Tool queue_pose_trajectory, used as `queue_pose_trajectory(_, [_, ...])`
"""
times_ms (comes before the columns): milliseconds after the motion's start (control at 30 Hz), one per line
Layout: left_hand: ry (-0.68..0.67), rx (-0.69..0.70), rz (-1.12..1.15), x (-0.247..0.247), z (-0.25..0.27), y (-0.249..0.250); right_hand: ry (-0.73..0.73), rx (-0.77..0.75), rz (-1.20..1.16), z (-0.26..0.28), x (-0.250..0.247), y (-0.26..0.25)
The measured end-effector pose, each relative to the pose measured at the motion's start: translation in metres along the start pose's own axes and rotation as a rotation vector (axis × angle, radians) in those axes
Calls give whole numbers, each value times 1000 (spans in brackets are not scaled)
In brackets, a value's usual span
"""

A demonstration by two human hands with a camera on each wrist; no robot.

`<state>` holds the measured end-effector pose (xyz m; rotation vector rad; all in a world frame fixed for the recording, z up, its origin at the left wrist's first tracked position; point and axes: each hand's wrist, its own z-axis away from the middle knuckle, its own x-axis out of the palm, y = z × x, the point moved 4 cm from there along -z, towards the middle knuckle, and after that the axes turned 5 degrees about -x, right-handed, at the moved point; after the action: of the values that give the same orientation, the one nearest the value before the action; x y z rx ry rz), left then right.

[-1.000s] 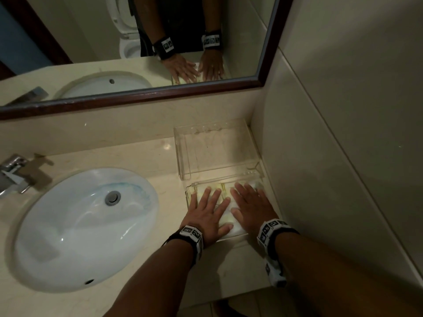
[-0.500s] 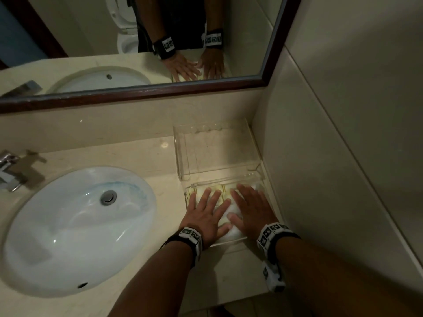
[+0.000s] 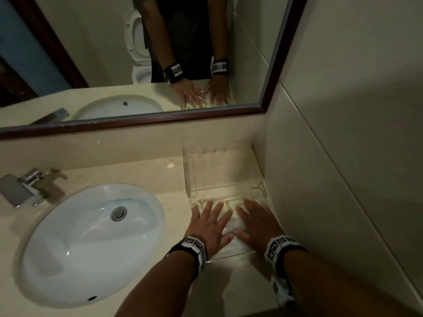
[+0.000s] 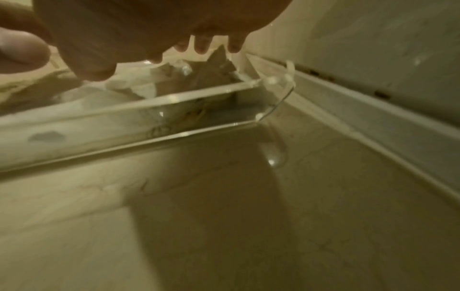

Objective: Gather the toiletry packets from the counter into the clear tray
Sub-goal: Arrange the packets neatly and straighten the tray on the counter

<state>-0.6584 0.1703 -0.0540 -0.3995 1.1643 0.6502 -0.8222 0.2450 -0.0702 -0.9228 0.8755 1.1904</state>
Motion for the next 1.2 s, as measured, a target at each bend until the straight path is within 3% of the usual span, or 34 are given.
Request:
queue_pose_trajectory(433, [-92, -194, 195, -9, 37, -57, -155, 32, -25, 32, -19, 1])
queue_pose_trajectory(767, [-169, -244, 313, 2, 59, -42, -202, 56, 1, 54, -1, -6])
queue_pose_trajectory(1200, [-252, -213, 272, 12, 55, -30, -237, 152, -33, 52, -1, 1])
